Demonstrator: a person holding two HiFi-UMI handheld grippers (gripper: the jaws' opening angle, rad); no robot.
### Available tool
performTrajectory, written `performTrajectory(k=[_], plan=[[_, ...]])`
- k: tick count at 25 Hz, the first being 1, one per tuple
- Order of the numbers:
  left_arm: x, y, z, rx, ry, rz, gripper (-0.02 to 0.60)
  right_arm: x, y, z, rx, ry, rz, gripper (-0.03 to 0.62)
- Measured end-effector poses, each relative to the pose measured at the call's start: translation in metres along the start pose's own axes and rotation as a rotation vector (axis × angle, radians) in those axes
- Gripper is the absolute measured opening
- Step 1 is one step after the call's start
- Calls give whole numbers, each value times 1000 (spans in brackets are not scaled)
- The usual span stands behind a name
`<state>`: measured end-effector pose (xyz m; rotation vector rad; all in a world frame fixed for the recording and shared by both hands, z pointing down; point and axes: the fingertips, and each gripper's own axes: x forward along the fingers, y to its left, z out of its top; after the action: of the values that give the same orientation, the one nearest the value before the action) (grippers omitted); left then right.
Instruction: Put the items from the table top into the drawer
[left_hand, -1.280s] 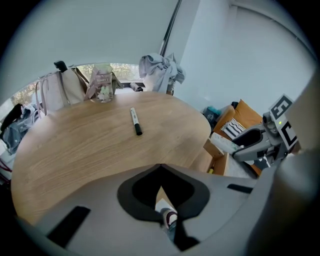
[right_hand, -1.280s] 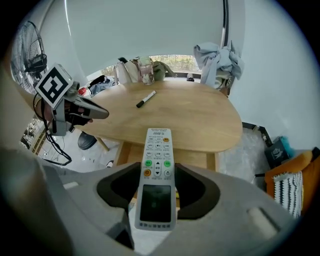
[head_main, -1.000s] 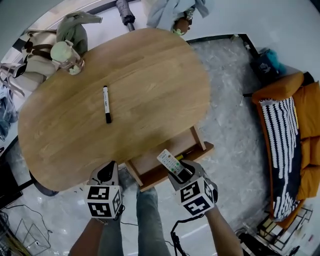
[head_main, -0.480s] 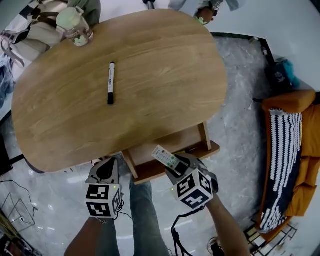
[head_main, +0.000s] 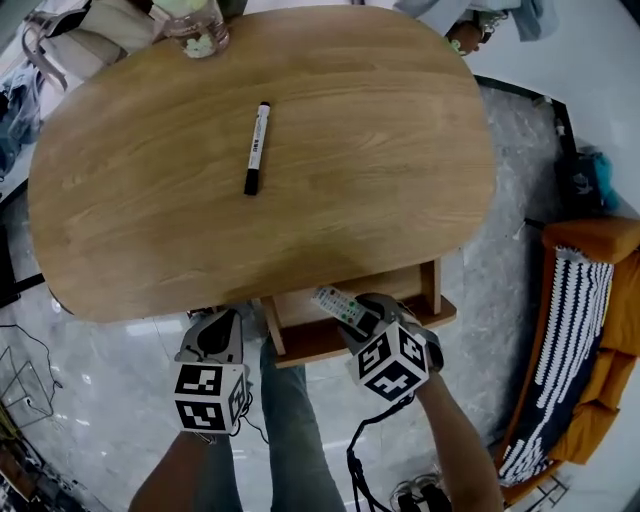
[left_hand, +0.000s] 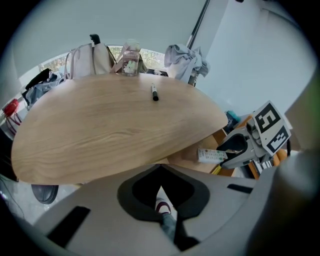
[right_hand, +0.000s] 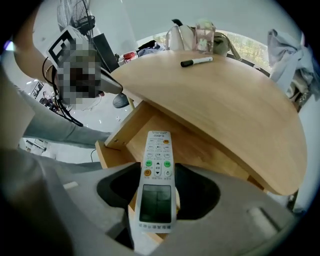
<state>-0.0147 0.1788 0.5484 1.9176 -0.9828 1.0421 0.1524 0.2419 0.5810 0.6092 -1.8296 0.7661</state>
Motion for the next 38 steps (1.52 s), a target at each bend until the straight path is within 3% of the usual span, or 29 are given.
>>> performTrajectory(k=[11, 26, 38], plan=[[1, 14, 9, 1, -6, 7, -8, 14, -12, 8, -22, -24, -21, 218], [-12, 11, 20, 34, 1, -24, -8, -16, -7, 7, 126, -46, -45, 227], [-46, 36, 69, 56, -56, -32, -8, -56, -1, 58, 261, -113, -154, 227]])
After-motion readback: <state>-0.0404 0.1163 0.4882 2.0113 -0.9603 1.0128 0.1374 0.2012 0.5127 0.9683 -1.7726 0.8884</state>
